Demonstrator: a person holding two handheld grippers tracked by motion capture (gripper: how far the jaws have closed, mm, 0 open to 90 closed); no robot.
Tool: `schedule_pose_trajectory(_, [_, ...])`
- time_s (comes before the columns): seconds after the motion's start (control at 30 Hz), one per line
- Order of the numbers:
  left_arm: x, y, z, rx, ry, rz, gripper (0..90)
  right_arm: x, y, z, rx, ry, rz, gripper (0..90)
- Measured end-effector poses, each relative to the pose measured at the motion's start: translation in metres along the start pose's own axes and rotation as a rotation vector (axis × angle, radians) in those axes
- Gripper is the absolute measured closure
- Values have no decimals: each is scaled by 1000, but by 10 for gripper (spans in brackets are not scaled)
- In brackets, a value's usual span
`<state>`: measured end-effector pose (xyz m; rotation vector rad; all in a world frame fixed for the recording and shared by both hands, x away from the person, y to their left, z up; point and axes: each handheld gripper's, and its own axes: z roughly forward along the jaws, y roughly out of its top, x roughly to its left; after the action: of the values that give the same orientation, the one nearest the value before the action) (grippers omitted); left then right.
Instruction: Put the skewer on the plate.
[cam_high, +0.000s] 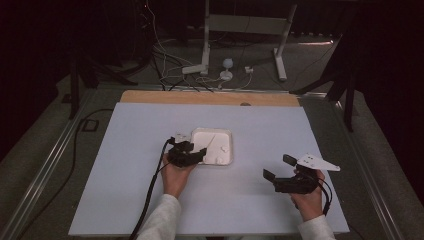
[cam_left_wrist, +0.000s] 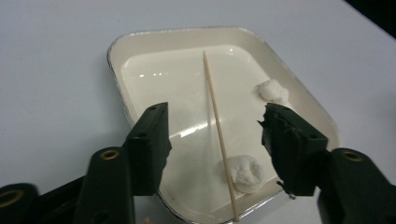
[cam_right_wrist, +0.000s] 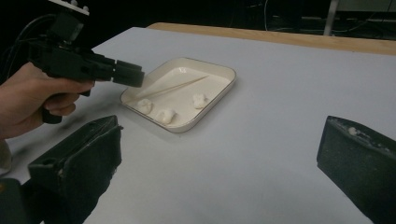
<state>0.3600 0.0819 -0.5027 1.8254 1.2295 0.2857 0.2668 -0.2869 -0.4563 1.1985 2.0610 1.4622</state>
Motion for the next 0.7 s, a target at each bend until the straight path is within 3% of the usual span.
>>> schedule_pose_trajectory(0.2, [6, 8, -23, -69, -38, -15, 234, -1, 0, -1, -5, -4, 4, 0])
schedule_pose_trajectory(0.37, [11, 13, -46, -117, -58, 2, 167, -2, -1, -2, -9, -8, 7, 0])
schedule_pose_trajectory(0.7, [18, 10, -89, -176, -41, 60, 10, -5, -3, -5, -27, -14, 4, 0])
